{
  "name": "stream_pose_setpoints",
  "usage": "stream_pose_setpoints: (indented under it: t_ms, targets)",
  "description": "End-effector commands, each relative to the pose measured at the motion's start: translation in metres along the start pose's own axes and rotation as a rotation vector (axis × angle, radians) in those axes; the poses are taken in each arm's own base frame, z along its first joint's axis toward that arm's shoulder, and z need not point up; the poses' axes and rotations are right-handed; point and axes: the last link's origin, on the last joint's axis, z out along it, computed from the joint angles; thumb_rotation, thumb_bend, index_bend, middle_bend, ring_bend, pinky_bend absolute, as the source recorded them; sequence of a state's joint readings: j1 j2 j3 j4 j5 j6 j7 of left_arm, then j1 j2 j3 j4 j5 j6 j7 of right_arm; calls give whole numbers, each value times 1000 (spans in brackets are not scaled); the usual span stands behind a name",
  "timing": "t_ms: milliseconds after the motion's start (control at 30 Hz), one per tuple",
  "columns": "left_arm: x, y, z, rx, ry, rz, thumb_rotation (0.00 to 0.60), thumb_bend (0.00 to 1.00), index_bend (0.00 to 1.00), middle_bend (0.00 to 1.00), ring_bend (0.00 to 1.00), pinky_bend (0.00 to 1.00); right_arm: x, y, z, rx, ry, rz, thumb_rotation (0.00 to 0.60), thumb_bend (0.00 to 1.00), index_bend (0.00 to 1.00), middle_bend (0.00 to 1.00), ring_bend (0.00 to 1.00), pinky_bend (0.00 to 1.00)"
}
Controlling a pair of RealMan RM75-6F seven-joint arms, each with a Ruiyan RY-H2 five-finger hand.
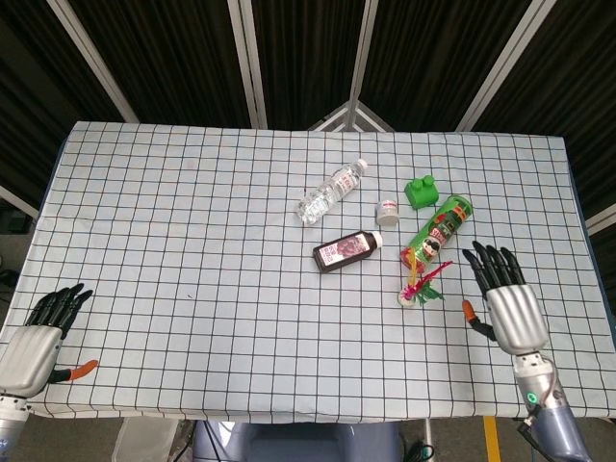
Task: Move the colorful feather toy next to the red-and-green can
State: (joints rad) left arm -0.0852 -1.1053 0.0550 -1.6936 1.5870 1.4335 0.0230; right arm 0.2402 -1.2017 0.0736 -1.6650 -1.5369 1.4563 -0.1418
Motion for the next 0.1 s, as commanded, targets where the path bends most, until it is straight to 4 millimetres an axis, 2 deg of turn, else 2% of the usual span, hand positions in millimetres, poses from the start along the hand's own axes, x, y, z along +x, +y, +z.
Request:
stream_pose_setpoints:
  t_ms: [33,100]
  targets:
    - [0,0,0,-2,4,6,600,0,0,0,0,0,6,21,-38,2,-19,-154,600,448,0,0,0,0]
    - [0,1,1,-8,13,21,600,0,0,0,0,0,7,28,-53,-1,-28,-220,600,416,0,0,0,0]
